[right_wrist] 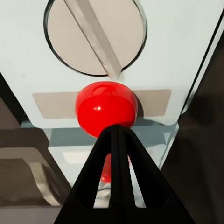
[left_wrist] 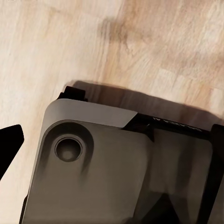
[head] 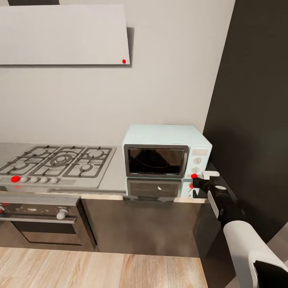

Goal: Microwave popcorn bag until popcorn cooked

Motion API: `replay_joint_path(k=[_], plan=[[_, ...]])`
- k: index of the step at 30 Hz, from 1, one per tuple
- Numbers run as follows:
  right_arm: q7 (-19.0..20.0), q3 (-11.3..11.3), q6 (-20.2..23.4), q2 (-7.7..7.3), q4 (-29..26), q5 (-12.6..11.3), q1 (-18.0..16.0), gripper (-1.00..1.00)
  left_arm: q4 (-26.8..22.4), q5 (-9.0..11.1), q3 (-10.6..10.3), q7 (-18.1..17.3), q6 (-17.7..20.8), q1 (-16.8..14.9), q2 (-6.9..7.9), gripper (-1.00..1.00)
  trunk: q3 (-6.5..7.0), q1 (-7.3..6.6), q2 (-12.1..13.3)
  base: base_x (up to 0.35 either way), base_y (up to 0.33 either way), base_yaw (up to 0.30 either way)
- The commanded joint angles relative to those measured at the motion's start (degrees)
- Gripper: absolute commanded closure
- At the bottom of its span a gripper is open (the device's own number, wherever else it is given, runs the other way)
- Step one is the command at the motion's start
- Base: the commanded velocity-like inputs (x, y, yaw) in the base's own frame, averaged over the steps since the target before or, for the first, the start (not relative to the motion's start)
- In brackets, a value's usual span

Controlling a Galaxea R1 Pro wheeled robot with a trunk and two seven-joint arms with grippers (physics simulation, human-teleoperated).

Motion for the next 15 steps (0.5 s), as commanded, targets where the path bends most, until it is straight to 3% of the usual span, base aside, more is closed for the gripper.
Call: replay_joint_path(k=[1,15], plan=[[0.51,-0.29,0.28,0.04,-0.07,0.61,-0.04,1.0,0.08,0.58,-0.5,-0.24,-0.19,-0.04,0.01,-1.0,-0.07,0.0,-0.04,0.003,0.0,0.0],[0.33,-0.25,0.28,0.05,0.27,0.63,-0.04,1.0,0.08,0.58,-0.49,-0.24,-0.19,-0.05,0.01,-1.0,-0.07,0.0,-0.04,0.023,0.0,0.0]])
